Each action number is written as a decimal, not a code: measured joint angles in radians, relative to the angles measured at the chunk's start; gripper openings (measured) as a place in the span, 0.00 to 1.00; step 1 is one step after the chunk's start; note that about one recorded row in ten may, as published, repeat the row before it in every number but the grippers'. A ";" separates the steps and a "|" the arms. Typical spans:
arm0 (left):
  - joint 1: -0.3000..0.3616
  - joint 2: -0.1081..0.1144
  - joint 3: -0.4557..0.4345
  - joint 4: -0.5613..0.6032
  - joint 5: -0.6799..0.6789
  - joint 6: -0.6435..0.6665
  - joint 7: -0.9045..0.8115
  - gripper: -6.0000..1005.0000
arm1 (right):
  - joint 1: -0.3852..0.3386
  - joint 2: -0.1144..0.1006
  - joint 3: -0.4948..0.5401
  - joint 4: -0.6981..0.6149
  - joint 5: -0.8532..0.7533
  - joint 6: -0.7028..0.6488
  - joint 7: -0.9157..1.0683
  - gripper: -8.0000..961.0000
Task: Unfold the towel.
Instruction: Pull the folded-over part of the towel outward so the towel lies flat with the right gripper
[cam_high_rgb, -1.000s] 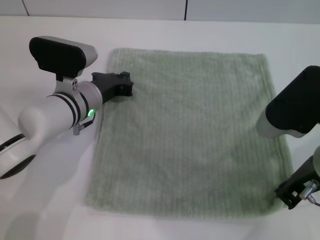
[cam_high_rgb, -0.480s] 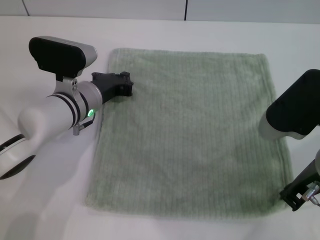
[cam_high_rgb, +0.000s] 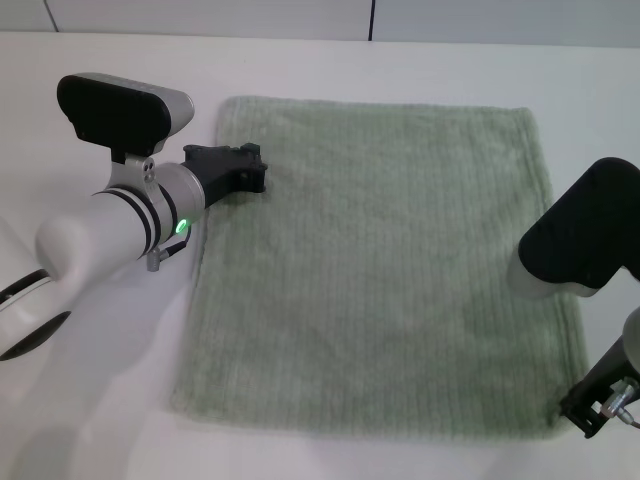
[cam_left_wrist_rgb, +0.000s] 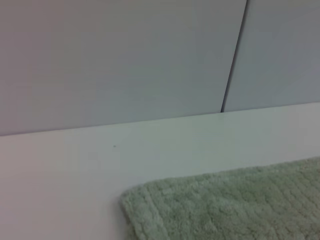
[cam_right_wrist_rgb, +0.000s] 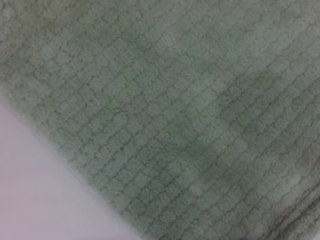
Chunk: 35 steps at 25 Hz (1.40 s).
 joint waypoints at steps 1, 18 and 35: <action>0.002 0.000 0.000 0.003 0.000 0.000 0.000 0.02 | 0.000 0.000 -0.002 0.001 0.000 0.000 -0.002 0.14; 0.009 0.001 0.001 0.019 0.000 -0.013 0.000 0.02 | 0.018 -0.004 -0.004 0.014 0.000 0.002 -0.010 0.32; 0.016 0.001 0.002 0.029 0.000 -0.019 0.000 0.02 | 0.026 -0.002 -0.004 0.116 -0.043 -0.023 -0.031 0.32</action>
